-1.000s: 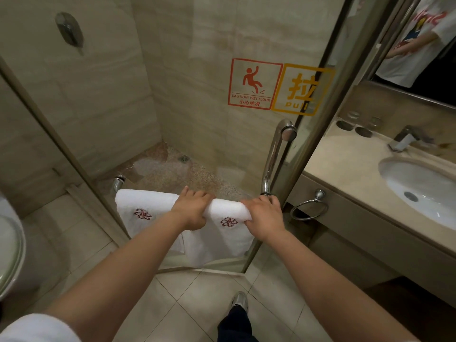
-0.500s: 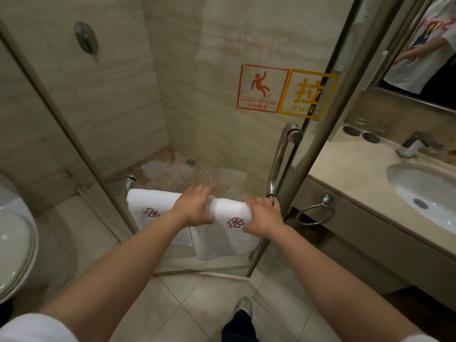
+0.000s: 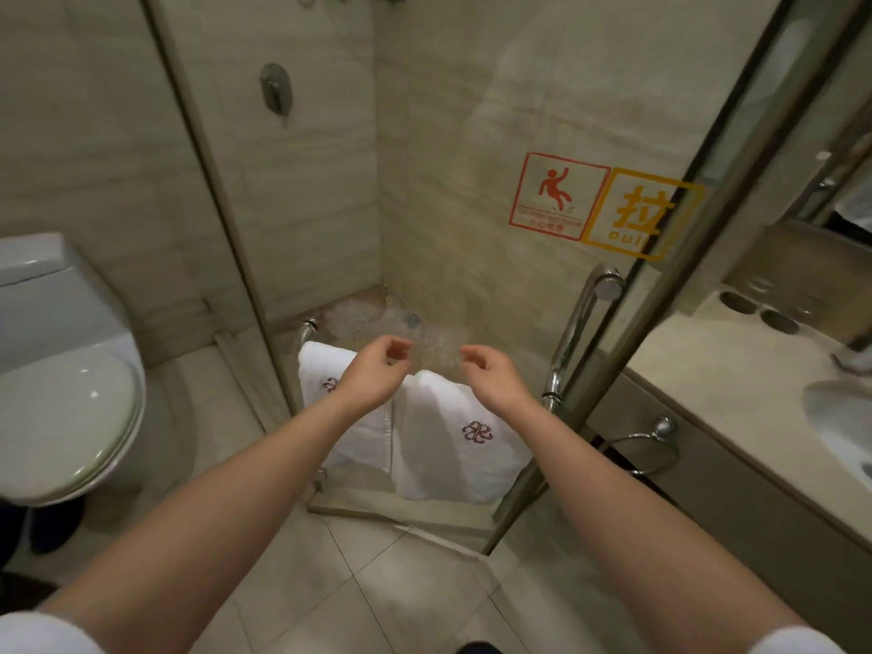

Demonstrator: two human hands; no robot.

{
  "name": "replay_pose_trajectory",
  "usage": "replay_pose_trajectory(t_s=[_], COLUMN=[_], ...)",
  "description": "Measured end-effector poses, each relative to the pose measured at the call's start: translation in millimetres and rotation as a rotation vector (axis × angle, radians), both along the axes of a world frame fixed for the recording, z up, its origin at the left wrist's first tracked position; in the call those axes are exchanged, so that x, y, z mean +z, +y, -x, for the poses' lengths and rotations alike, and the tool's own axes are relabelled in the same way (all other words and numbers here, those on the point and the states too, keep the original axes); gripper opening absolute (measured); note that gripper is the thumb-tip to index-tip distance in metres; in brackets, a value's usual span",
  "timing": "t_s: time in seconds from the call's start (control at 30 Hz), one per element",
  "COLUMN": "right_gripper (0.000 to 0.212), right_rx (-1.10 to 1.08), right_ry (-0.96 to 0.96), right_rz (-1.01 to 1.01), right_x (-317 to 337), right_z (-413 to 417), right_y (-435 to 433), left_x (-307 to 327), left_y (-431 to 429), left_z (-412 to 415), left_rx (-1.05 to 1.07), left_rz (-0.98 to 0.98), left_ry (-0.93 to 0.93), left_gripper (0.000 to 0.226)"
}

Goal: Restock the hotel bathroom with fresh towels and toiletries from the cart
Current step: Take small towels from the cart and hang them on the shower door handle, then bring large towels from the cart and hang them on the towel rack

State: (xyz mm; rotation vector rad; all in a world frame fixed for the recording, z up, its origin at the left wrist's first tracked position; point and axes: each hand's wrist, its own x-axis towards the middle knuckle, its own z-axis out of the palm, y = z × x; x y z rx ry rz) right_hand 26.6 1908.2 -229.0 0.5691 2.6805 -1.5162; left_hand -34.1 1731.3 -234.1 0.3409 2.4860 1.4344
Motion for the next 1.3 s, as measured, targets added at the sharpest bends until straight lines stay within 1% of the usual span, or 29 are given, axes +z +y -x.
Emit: replay_pose_trajectory(t_s=[0.1,0.2,0.3,0.37,0.47,0.57,0.7,0.93,1.07,1.3], right_gripper=[0.037,0.037,0.037,0.036,0.035,0.033,0.033,0.029,0.028,0.033], right_rx=[0.054,0.156,0.272,0.311,0.37,0.488,0.654,0.949,1.121,1.397], right_ry=[0.014,0.005,0.006,0.027,0.056,0.025,-0.028,-0.2,-0.265,-0.336], right_rz=[0.057,0.074,0.086,0.118,0.201,0.267,0.285,0.337,0.344,0.308], right_x=[6,7,4,4,4,2,0,3,7,8], right_z=[15,26,29,30,29,20,-4,-57,-104,-203], right_y=[1,-2,-5,-11,-27,-52,-93,-177,-234,-341], left_x=[1,1,-1,-1,-2,-5,-10,-11,-7,-11], left_y=[-2,-1,0,1,-5,-22,-55,-114,-148,-223], left_z=[-3,-10,-22,-35,-57,-87,-135,-220,-278,-398], left_rx=[0.088,0.205,0.357,0.444,0.606,0.779,1.004,1.37,1.556,1.849], left_rz=[-0.039,-0.07,-0.118,-0.158,-0.213,-0.265,-0.316,-0.41,-0.443,-0.439], left_ry=[-0.003,-0.014,-0.058,-0.085,-0.087,-0.077,-0.077,-0.07,-0.041,0.016], left_gripper=[0.029,0.027,0.024,0.025,0.025,0.025,0.019,0.02,0.02,0.019])
